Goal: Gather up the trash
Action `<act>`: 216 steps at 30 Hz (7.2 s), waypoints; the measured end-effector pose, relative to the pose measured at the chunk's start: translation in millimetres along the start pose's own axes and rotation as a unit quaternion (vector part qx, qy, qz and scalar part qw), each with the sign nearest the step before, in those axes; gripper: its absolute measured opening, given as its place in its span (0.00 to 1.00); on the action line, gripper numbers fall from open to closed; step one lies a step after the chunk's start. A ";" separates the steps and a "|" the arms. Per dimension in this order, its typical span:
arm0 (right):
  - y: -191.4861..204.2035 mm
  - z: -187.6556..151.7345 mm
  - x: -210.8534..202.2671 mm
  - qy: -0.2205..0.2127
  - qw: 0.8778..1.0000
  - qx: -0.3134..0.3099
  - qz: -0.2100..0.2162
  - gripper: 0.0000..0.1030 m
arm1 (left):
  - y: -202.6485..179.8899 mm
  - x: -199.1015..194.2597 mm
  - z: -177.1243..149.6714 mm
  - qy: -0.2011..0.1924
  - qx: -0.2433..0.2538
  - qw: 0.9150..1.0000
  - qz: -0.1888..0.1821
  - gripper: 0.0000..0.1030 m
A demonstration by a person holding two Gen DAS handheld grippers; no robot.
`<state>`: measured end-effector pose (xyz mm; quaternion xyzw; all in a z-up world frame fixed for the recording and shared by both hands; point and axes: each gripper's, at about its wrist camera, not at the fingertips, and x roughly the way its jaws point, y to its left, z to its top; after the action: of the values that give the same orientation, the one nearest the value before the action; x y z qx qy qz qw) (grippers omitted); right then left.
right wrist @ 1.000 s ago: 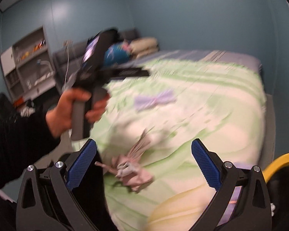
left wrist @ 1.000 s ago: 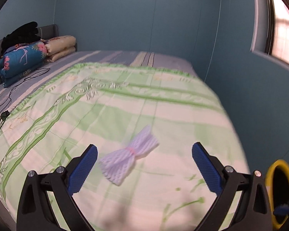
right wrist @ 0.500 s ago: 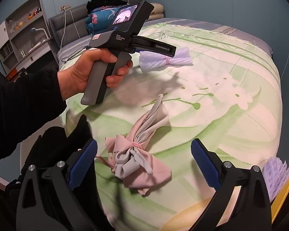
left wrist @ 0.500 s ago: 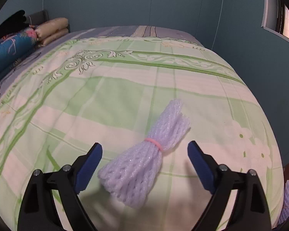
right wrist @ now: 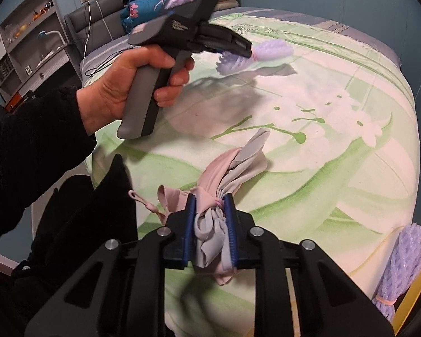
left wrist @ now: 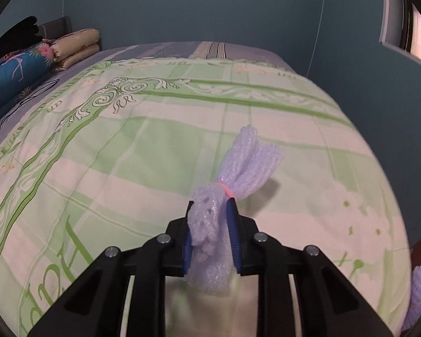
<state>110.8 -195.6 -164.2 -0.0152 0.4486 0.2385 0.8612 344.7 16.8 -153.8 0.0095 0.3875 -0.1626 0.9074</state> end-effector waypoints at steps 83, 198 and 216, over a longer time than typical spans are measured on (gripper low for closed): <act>-204.3 -152.3 -246.0 -0.094 0.933 0.258 -0.233 0.45 | -377.3 -132.7 -50.6 0.001 0.126 0.954 -0.271 0.66; -24.6 -31.5 -225.3 -0.308 0.906 0.157 -0.245 0.92 | -138.7 -356.7 -149.8 -0.264 -0.035 0.964 0.002 0.92; -23.6 -29.1 -220.3 -0.296 0.912 0.154 -0.240 0.92 | -137.0 -352.6 -148.0 -0.255 -0.039 0.966 -0.003 0.92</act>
<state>-8.1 -311.0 -14.2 0.0820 0.1871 -0.0534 0.9775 -28.4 9.7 6.6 -0.0690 0.1495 -0.1473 0.9753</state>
